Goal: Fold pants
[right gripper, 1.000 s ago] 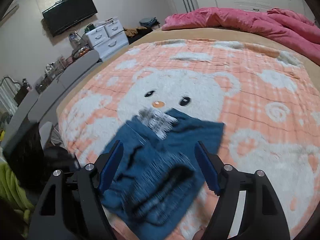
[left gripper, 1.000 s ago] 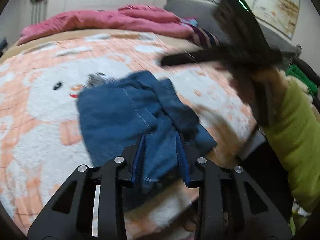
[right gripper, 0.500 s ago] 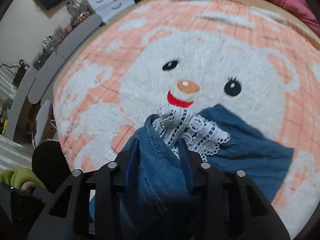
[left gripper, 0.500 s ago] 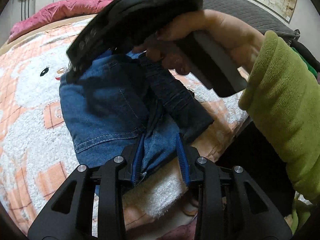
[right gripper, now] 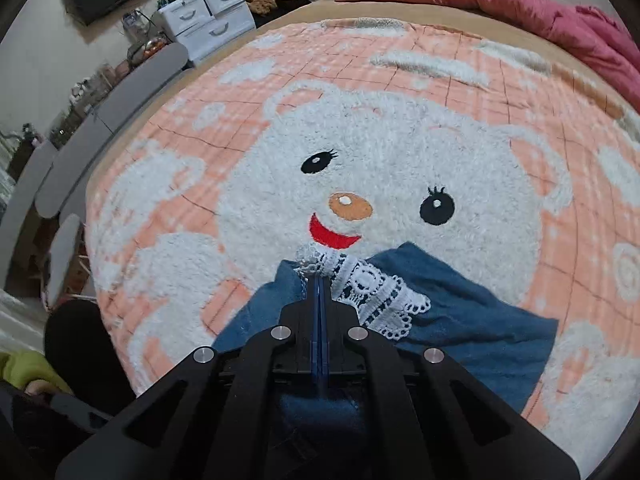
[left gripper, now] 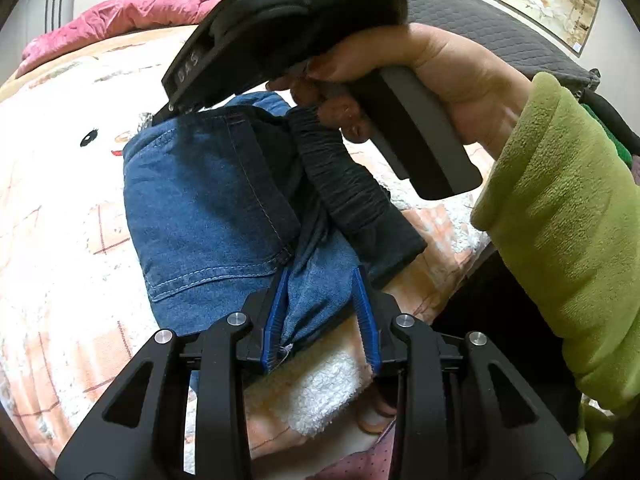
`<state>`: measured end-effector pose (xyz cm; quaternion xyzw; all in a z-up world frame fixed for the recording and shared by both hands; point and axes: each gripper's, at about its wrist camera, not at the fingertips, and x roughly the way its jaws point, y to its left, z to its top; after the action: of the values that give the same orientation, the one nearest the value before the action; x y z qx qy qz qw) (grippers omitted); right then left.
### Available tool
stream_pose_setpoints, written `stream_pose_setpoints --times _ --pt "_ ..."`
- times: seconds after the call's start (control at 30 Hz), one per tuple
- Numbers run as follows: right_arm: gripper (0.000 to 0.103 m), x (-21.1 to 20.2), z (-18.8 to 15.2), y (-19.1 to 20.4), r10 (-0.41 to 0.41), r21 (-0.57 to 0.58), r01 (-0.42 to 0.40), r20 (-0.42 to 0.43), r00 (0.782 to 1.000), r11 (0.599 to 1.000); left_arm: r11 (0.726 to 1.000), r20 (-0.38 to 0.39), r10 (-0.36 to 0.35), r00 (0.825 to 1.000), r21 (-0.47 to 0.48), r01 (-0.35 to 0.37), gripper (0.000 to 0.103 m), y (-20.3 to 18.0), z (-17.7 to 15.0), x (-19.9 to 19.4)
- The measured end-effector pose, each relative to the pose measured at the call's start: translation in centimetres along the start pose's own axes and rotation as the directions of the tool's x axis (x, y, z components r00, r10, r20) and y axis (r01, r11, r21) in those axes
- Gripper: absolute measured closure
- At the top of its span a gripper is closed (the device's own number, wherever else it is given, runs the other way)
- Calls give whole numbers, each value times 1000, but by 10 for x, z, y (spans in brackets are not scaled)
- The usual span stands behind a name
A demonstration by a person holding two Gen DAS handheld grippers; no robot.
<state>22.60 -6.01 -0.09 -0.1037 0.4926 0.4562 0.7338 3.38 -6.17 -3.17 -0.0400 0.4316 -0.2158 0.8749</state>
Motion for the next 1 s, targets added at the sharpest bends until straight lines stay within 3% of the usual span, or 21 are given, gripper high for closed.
stream_pose_setpoints --times 0.07,0.2,0.3,0.33,0.37,0.5,0.67,0.8,0.93,1.0 --pt "100 -12 -2 3 23 -32 -22 14 1000 999 1000 0 0 1000 0 0 78 0 0 1" --pt "79 -8 -9 2 3 -45 -5 -29 1000 999 1000 0 -3 1000 -6 3 78 0 0 2" --pt "80 2 -13 3 -10 -54 6 -62 998 999 1000 -1 -2 1000 -6 2 78 1 2 2" --pt "85 4 -13 5 -30 -71 26 -60 998 997 1000 0 -2 1000 -7 2 78 0 2 1" --pt "97 6 -13 9 -58 -101 52 -58 997 994 1000 0 -2 1000 -7 2 78 0 2 1" --pt "97 15 -12 3 -125 -91 120 -53 991 989 1000 3 2 1000 -10 -2 78 0 2 -1" --pt "99 25 -16 -3 -146 -82 141 -61 987 987 1000 6 6 1000 -16 -6 78 1 1 -2" --pt "97 18 -15 -5 -127 -63 125 -38 991 990 1000 4 5 1000 -18 -4 78 1 1 -3" --pt "88 -12 -15 1 -109 -63 112 38 993 992 1000 2 1 1000 -20 -1 78 1 2 -3" --pt "77 -26 -17 4 -100 -68 105 72 992 992 1000 2 -3 1000 -21 3 76 1 2 -4"
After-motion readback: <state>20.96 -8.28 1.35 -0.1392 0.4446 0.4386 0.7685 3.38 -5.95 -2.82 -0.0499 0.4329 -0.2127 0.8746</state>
